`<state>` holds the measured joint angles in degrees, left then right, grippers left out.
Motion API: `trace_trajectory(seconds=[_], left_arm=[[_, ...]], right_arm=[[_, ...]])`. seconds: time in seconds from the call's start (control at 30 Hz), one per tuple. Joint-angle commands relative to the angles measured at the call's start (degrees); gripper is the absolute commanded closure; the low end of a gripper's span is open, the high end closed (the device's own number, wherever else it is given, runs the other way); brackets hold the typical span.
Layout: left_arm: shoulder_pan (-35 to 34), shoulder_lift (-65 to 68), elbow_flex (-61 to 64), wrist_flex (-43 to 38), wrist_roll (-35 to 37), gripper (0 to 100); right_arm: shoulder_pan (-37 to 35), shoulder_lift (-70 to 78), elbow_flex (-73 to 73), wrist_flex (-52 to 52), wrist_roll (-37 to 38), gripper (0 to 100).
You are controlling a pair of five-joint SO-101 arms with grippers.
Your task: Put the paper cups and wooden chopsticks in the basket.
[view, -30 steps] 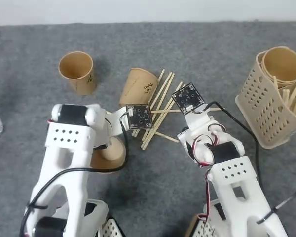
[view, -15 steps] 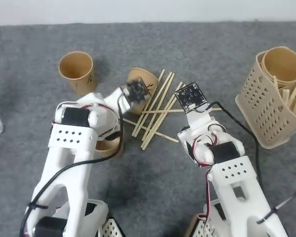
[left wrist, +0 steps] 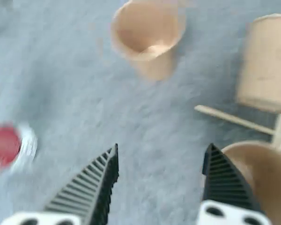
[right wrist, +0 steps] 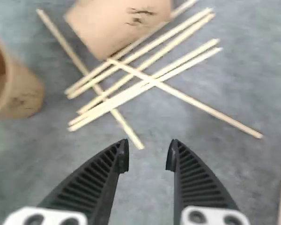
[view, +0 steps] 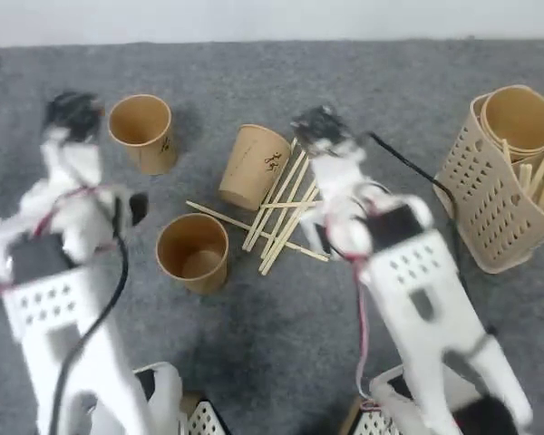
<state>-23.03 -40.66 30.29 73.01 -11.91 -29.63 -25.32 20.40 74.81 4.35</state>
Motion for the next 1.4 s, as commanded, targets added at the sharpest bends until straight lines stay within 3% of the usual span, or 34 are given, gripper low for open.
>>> trace_trajectory(seconds=[0.0,0.13,0.23,0.4,0.57,0.67,0.87,1.0,1.13,1.37], left_arm=[[-11.8,-14.3,14.9,-2.1,4.0,72],[-16.0,-25.8,32.0,-9.8,12.0,72],[-16.9,-34.2,38.2,-10.7,15.8,72],[-21.9,-47.4,44.2,-10.3,16.3,72],[-25.8,-61.0,52.0,-9.9,15.9,72],[-26.8,-64.6,56.0,-9.0,15.9,72],[-20.9,-63.6,57.9,-9.1,16.0,72],[-20.1,-63.6,58.4,-9.1,15.9,72],[-20.2,-63.6,58.5,-9.1,15.9,72],[-19.9,-63.7,59.2,-9.4,15.8,72]], right_arm=[[-5.0,12.0,-19.6,8.9,-2.0,85.5],[-7.2,25.5,-36.0,16.6,-2.3,85.4],[-9.4,32.7,-47.8,21.5,-1.9,85.4],[-17.8,39.0,-60.5,27.2,0.2,83.1],[-22.6,43.6,-61.0,26.6,0.6,80.3],[-22.7,47.4,-61.1,26.3,0.6,80.3],[-22.5,54.0,-61.3,24.2,0.6,80.6],[-21.8,56.9,-61.2,22.2,2.8,86.7],[-18.9,57.3,-61.3,21.1,4.2,99.3],[-9.6,47.8,-69.7,27.3,4.3,99.3]])
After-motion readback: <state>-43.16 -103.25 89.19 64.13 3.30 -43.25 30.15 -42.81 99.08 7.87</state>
